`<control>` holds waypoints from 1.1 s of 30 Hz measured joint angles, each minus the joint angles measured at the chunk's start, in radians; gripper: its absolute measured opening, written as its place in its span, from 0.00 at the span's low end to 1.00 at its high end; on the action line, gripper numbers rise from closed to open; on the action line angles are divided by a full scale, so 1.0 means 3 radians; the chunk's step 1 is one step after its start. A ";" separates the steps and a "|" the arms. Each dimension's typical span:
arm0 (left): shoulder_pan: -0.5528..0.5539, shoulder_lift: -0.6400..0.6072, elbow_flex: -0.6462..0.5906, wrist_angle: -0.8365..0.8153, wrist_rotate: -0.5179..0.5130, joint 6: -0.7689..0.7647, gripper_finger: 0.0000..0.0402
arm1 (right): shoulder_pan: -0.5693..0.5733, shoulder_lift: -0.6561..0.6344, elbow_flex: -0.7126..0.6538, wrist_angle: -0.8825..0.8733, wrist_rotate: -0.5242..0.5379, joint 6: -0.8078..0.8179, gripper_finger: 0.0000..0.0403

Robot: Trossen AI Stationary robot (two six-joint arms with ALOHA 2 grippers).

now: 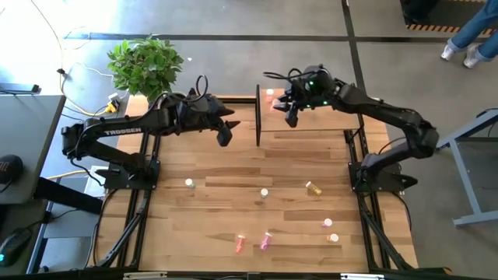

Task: Pick and place medicine bottles onto shelf by color
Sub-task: Put the top pink pill bottle on the shelf aligned with the other pink pill bottle

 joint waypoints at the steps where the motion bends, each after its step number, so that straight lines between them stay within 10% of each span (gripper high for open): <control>1: 0.0010 0.0000 0.0000 0.0005 -0.0012 0.0000 0.53 | -0.0004 0.0045 0.0014 0.0002 0.0000 -0.0010 0.26; 33: 0.0046 -0.0001 0.0000 0.0020 -0.0108 -0.0010 0.53 | -0.0046 0.0323 0.0121 -0.0223 0.0067 -0.0269 0.26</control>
